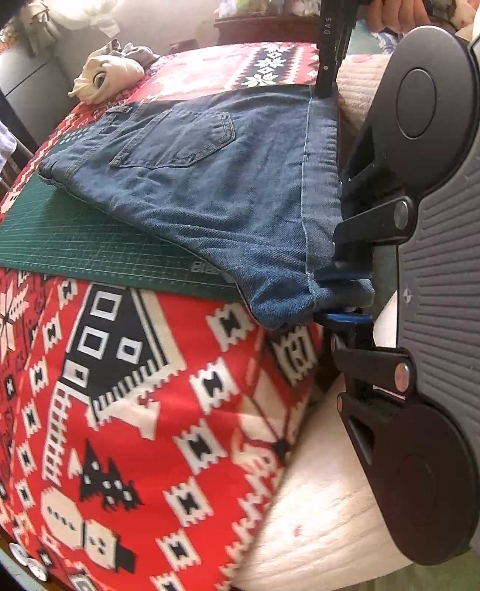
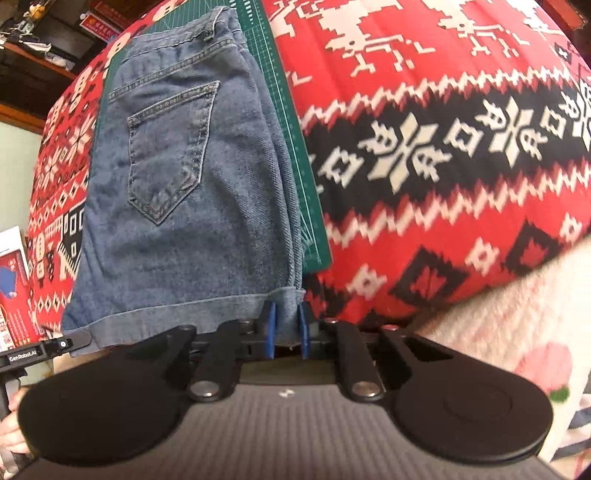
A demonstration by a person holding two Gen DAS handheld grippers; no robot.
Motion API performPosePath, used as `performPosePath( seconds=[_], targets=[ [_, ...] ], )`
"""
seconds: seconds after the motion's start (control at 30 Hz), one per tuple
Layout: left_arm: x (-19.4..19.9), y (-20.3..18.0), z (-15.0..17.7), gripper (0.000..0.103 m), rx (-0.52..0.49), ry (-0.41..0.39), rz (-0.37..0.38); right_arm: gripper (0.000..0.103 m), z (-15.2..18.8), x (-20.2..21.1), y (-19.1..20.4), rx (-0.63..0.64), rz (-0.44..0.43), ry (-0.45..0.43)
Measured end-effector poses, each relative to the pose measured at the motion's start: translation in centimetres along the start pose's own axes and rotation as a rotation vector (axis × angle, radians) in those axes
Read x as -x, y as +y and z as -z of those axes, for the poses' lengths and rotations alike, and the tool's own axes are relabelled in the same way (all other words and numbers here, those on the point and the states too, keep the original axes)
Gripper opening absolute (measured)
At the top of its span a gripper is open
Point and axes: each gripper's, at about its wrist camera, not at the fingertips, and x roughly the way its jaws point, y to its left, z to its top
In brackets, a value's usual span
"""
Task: Fold clothes
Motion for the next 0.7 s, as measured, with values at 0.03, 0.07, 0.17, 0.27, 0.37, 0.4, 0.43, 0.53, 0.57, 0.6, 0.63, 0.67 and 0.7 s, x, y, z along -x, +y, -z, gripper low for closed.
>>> performPosePath(
  seconds=[0.03,0.07,0.17,0.27,0.37,0.4,0.43,0.53,0.57,0.6,0.63,0.67,0.7],
  targets=[
    [0.0,0.1,0.1,0.018,0.007,-0.002,0.001,0.014,0.1,0.1,-0.3,-0.003,-0.008,0.004],
    [0.4,0.1,0.0,0.018,0.006,-0.020,-0.009,0.015,0.1,0.0,-0.5,-0.001,-0.019,0.001],
    [2.4,0.1,-0.2,0.022,-0.010,-0.094,-0.051,0.015,-0.1,0.7,-0.7,0.005,0.007,-0.028],
    [4.7,0.0,-1.0,0.024,-0.023,-0.163,-0.048,0.017,-0.4,1.3,-0.9,0.011,0.038,-0.058],
    [5.9,-1.2,-2.2,0.024,-0.045,-0.212,0.011,0.017,-1.0,2.6,-0.6,0.032,0.018,-0.106],
    [5.8,-2.0,-2.7,0.024,-0.057,-0.219,0.045,0.017,-1.4,2.9,-0.2,0.042,0.003,-0.117],
    [5.3,-3.0,-3.3,0.024,-0.072,-0.218,0.082,0.017,-1.8,3.2,0.2,0.052,-0.014,-0.126],
    [3.0,-6.2,-5.2,0.023,-0.121,-0.180,0.141,0.017,-2.9,2.8,2.6,0.097,-0.070,-0.128],
    [1.9,-7.2,-5.8,0.020,-0.136,-0.160,0.147,0.017,-3.2,2.7,3.4,0.112,-0.089,-0.128],
    [0.7,-8.1,-6.2,0.019,-0.148,-0.135,0.155,0.017,-3.6,2.5,4.2,0.127,-0.108,-0.128],
    [-0.3,-8.9,-6.5,0.018,-0.160,-0.114,0.156,0.017,-3.9,2.3,5.0,0.140,-0.122,-0.122],
    [-1.2,-9.6,-6.8,0.017,-0.173,-0.093,0.156,0.017,-4.2,2.0,5.8,0.152,-0.135,-0.113],
    [-2.1,-10.3,-6.5,0.017,-0.189,-0.084,0.152,0.017,-4.7,1.5,6.7,0.162,-0.146,-0.100]
  ],
)
